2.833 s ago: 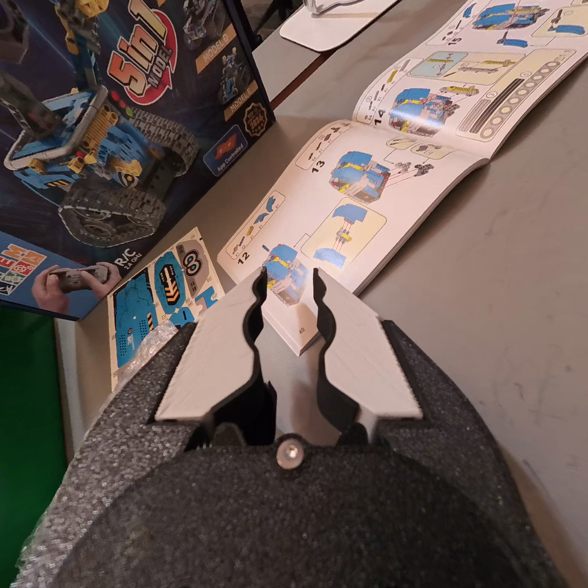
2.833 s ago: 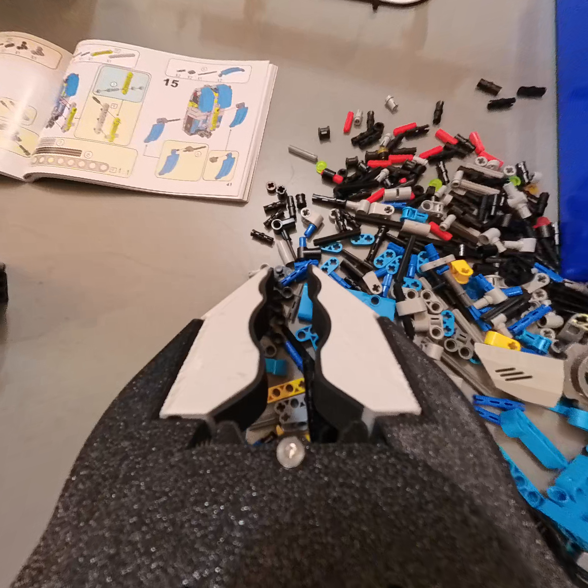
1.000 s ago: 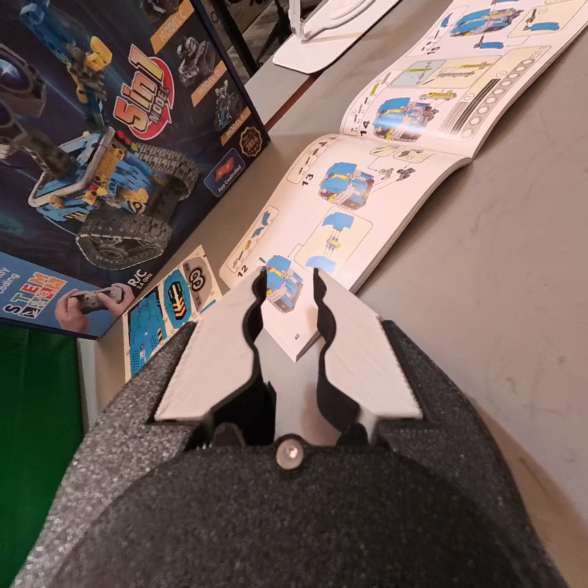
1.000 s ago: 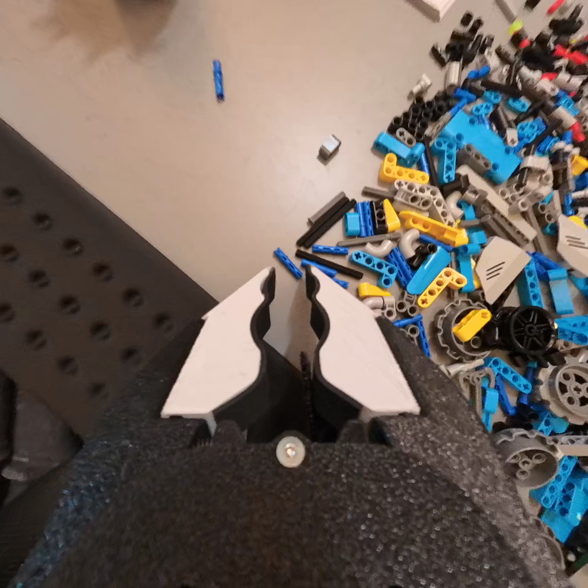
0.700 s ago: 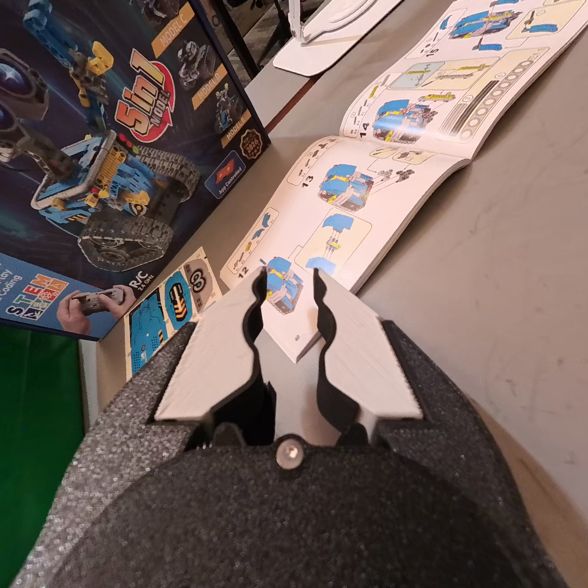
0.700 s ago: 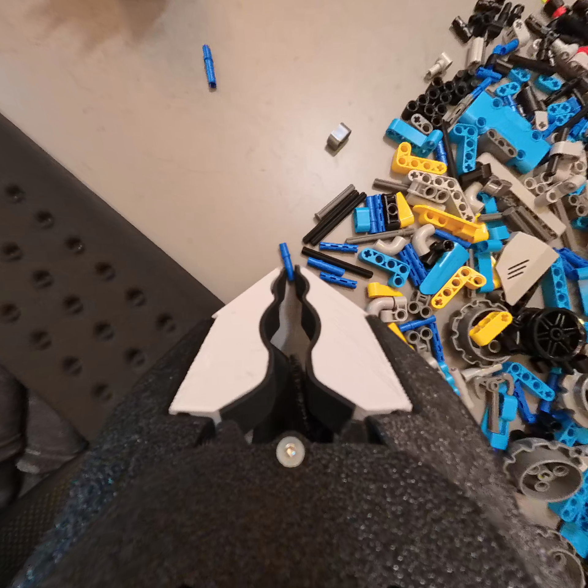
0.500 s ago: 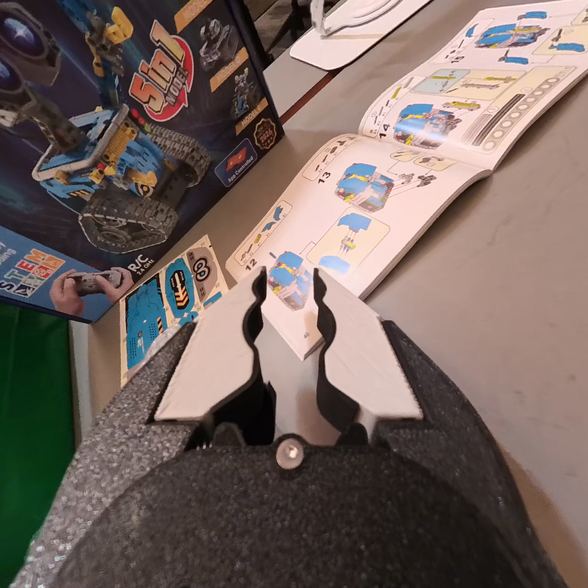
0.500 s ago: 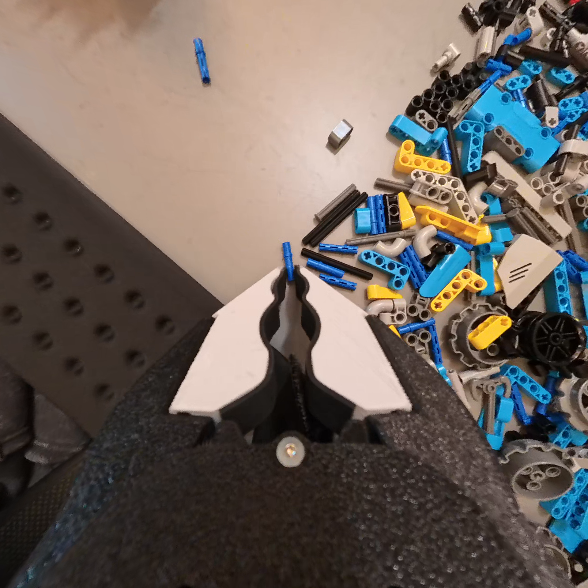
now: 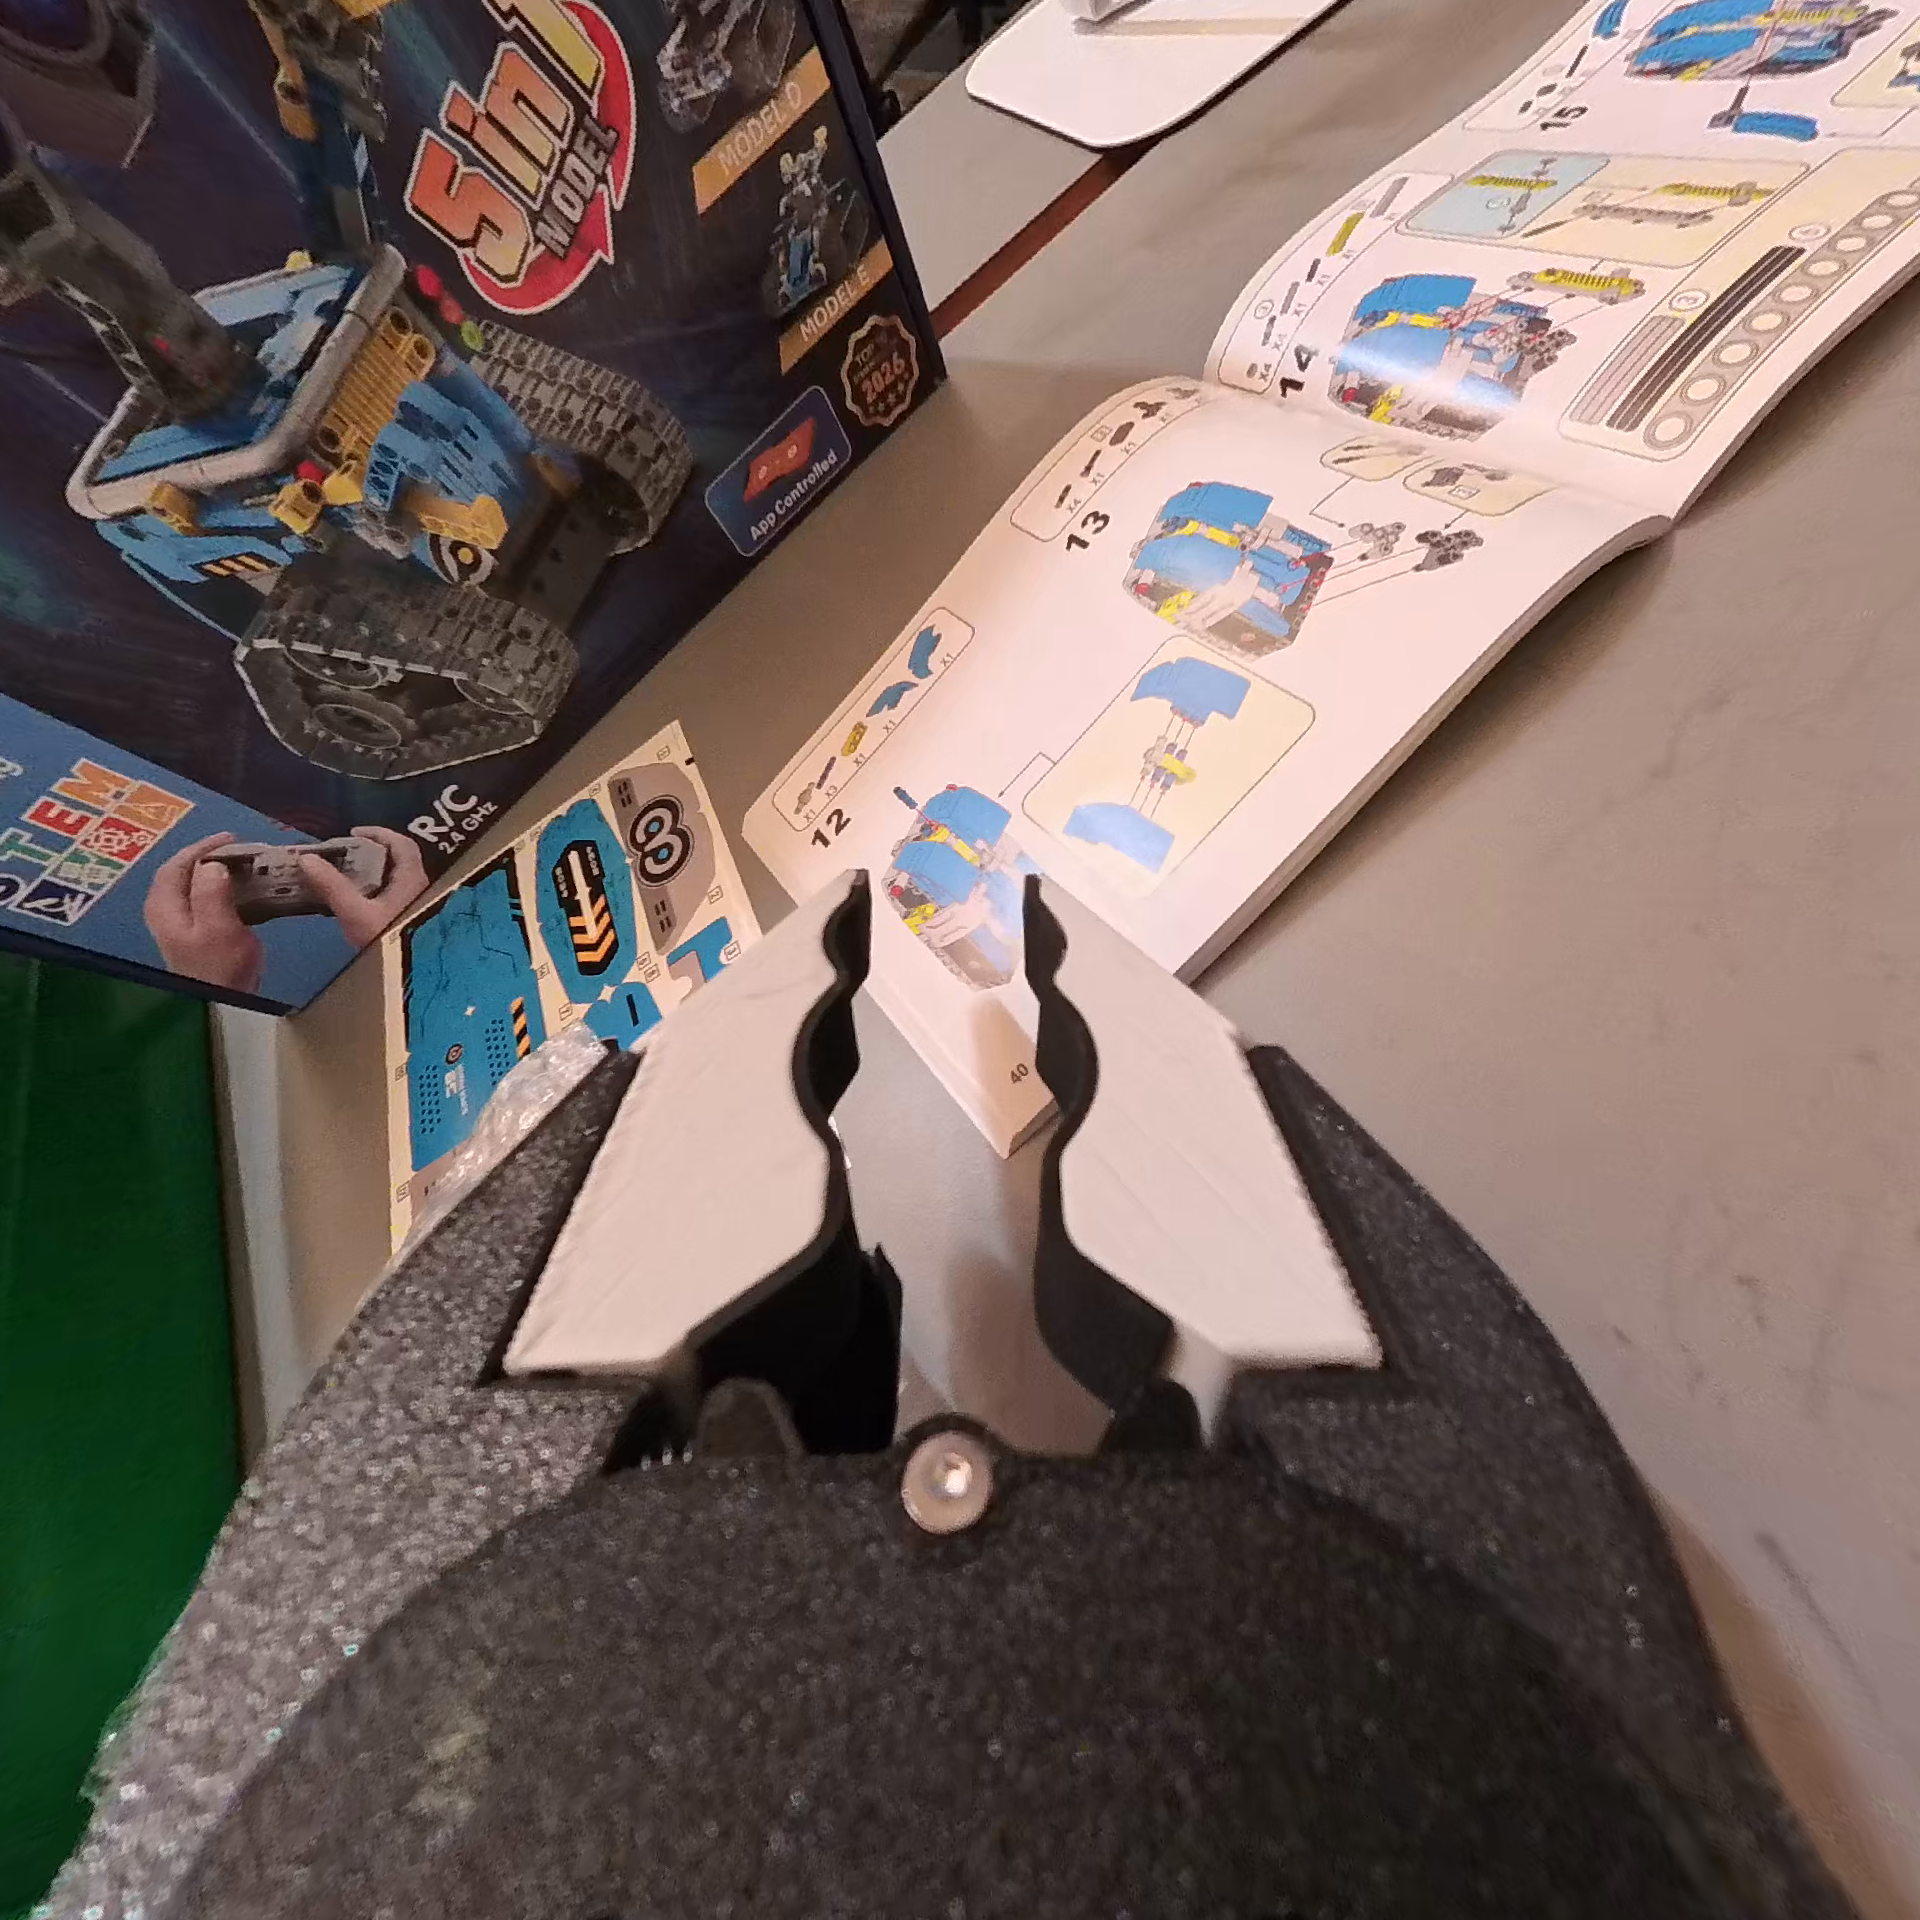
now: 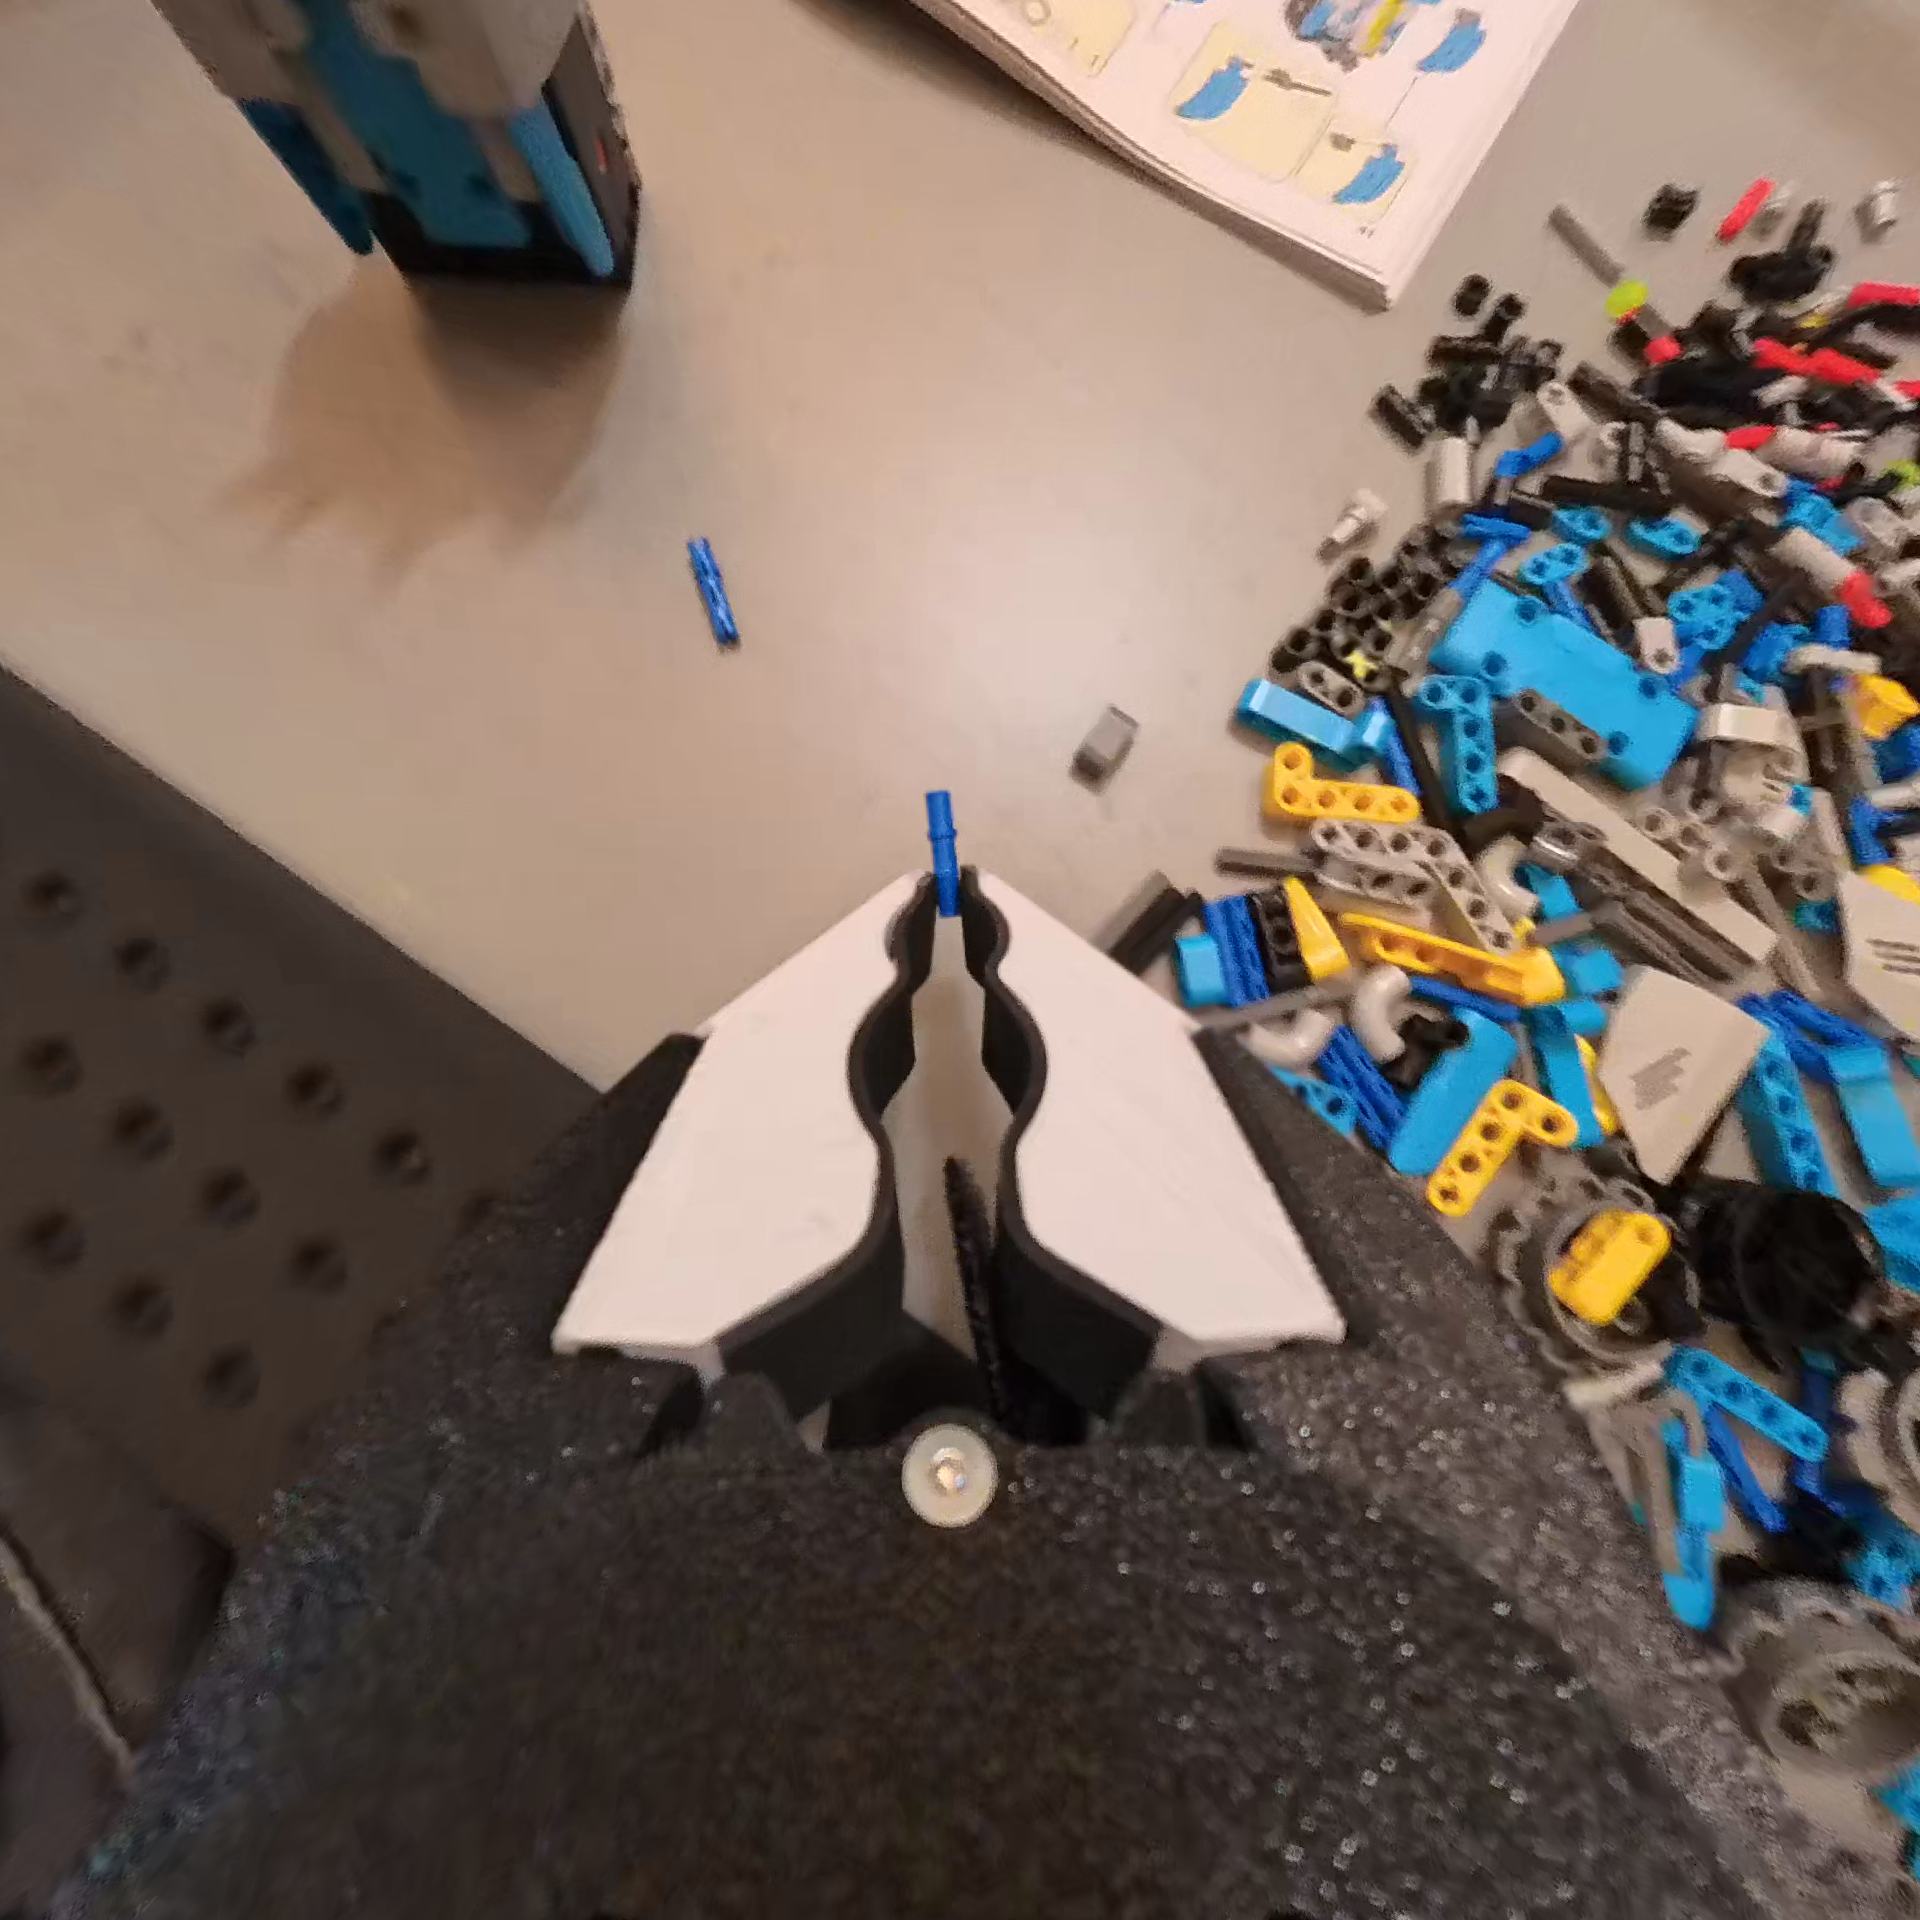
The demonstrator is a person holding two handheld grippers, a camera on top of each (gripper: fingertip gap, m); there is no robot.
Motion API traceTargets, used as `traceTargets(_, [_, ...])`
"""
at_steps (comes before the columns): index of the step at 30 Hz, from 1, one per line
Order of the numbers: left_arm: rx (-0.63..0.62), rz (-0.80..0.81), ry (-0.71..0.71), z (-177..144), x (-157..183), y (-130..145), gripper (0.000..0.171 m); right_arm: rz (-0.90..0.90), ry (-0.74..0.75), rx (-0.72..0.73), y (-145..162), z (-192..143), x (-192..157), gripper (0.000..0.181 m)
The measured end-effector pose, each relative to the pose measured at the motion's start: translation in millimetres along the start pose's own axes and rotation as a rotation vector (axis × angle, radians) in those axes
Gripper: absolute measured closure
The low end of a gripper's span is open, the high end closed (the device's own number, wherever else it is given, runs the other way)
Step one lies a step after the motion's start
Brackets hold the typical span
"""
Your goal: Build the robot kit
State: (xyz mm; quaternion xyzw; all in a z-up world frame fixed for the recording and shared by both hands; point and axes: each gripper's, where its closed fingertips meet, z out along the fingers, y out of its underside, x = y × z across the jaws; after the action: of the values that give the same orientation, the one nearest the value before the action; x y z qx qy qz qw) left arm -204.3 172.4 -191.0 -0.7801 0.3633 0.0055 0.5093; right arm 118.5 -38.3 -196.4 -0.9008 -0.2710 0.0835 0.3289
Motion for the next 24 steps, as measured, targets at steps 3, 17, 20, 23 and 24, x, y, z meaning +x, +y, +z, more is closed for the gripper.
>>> traceTargets(3, [0.001, 0.004, 0.0, -0.2, 0.4, -0.1, 0.143, 0.012, -0.037, 0.016, -13.7, 10.4, -14.9, 0.177])
traceTargets(17, [0.0, 0.036, -0.006, -0.1, 3.1, -0.1, 0.143, 0.05, -0.031, -0.087, -15.8, 46.8, -33.7, 0.176])
traceTargets(20, [0.0, 0.038, -0.005, -0.1, 3.4, -0.1, 0.143, 0.093, -0.006, -0.07, -11.9, 36.8, -23.6, 0.156])
traceTargets(23, [0.001, 0.044, -0.001, -0.2, 4.4, -0.1, 0.143, 0.18, 0.041, 0.004, -2.6, -0.7, 8.5, 0.148])
traceTargets(24, [0.002, 0.045, -0.002, -0.2, 4.6, -0.3, 0.143, 0.207, 0.07, 0.027, 3.6, -14.1, 22.7, 0.148])
